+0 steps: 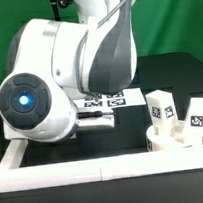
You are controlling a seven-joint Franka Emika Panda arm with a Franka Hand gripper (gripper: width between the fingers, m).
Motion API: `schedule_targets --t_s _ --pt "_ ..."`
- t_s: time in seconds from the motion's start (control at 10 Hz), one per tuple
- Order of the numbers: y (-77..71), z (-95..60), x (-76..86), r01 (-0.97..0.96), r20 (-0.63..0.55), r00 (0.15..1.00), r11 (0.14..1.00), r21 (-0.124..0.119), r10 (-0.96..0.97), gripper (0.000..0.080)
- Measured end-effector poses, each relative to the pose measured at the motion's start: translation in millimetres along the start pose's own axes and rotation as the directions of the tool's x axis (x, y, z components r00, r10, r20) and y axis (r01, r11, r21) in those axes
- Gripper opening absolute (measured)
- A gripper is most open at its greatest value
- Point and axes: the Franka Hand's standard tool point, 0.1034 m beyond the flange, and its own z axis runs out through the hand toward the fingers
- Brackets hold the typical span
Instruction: Assemble stool
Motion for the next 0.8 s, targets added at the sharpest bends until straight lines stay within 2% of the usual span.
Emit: schedule_targets --t_s 0.1,0.2,0.7,0.8 --pt "0.5 -0.1 -0.1 -0.001 0.000 1.000 1.000 0.001 0.001 0.0452" --pt "1.0 0.0 -0.1 -0.001 0.000 1.000 1.000 0.002 0.001 0.0324" --pt "3.2 0.2 -0.2 -0.004 0.000 1.000 1.000 0.005 0.004 0.0324" --pt "-1.5 -6.7 -2.7 -0.023 -0.001 1.000 1.000 0.002 0.023 0.0324"
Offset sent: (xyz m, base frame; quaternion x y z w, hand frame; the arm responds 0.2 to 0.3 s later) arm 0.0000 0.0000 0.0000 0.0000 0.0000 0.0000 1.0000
